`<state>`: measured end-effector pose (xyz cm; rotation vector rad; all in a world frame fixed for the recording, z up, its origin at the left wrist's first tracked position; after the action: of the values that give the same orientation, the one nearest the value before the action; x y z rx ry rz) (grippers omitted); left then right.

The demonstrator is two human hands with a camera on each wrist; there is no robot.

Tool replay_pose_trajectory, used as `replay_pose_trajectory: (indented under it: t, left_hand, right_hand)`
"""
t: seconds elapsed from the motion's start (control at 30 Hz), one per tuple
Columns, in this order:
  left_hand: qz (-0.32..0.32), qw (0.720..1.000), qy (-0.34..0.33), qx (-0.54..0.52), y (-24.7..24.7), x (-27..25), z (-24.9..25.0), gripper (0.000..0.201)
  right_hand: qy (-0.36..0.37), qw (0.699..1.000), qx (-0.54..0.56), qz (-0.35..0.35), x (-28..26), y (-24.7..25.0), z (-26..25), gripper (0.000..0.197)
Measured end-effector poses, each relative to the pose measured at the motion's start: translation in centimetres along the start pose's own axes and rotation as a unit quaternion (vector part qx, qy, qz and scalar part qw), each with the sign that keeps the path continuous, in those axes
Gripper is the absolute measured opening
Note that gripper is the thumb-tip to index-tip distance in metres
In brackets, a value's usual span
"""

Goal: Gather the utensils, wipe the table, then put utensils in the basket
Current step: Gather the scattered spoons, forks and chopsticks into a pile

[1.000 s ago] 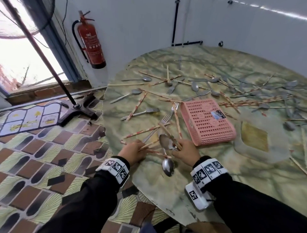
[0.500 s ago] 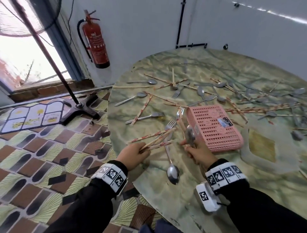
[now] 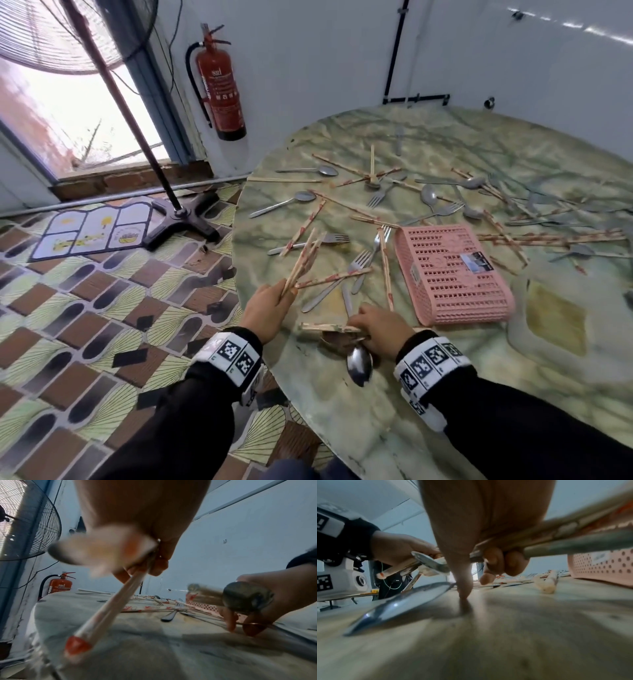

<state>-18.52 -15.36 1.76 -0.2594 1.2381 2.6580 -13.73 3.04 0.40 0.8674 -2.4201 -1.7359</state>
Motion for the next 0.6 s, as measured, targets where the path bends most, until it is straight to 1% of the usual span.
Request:
replay_pose_trajectory:
  t: [0.03,0.1,0.17,0.23,0.3,0.33,0.37,0.4,0.43,0.47,0.5,0.57,0.6]
  left_hand:
    - [-0.009,1.0,0.0,-0.009,0.1,0.0,0.2,0.018]
    - [-0.033,0.999,0.002,-0.034,0.2,0.3,0.6,0.019]
    - [-0.047,0.998,0.006,-0.039,0.2,1.0,0.9,0.023]
    - [-0.049,0.999,0.002,-0.02,-0.1,2.2,1.3,0.029]
    - [-0.057,0.998,0.001,0.002,-0.5,3.6,2.0,0.031]
    - [-0.062,0.998,0.0,0.012,-0.7,4.3,2.3,0.029]
    - [-0.063,0.998,-0.009,0.023,-0.8,5.1,2.7,0.025]
    - [-0.066,0.997,-0.016,0.037,-0.9,5.9,3.2,0.018]
    - [-0.066,0.996,-0.025,0.052,-1.1,6.4,3.5,0.012]
    - [-0.073,0.994,-0.033,0.077,-1.3,7.1,3.9,0.011]
    - [-0.083,0.989,-0.043,0.113,-1.6,7.7,4.1,0.014]
    - [-0.11,0.973,-0.058,0.194,-2.5,8.3,4.1,0.026]
    - [-0.125,0.966,-0.063,0.216,-2.9,8.6,4.0,0.03]
  right_hand:
    - [0.002,1.0,-0.005,-0.004,0.0,0.0,0.0,0.025]
    - [0.018,1.0,0.005,0.012,0.0,0.2,-0.1,0.019]
    - [0.033,0.996,0.051,0.061,-0.1,0.7,0.0,0.015]
    - [0.039,0.985,0.097,0.138,-0.3,1.7,0.2,0.014]
    - [0.029,0.965,0.125,0.23,-0.5,3.0,0.4,0.028]
    - [0.021,0.948,0.155,0.276,-0.6,3.3,0.7,0.032]
    - [-0.017,0.93,0.205,0.306,-0.7,3.7,0.9,0.028]
    - [-0.054,0.909,0.254,0.326,-0.7,3.9,1.3,0.017]
    - [-0.088,0.893,0.293,0.33,-0.7,3.9,1.4,0.014]
    - [-0.116,0.876,0.317,0.344,-0.4,4.0,1.6,0.018]
    - [-0.147,0.865,0.323,0.354,-0.1,4.1,1.7,0.019]
    - [-0.193,0.842,0.324,0.387,0.3,4.4,1.9,0.017]
    - [-0.215,0.827,0.325,0.404,0.5,4.5,2.0,0.015]
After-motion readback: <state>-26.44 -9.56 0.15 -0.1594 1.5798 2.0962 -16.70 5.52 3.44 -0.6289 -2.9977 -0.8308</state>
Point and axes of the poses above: each hand's wrist, its own x-axis towards the middle knuckle, its own y-axis out of the back of the hand, z = x × y, the point moved 5 cm from there along x, towards the middle knuckle, and after that the axes turned 11 degrees about y, right-handed, at the moved point
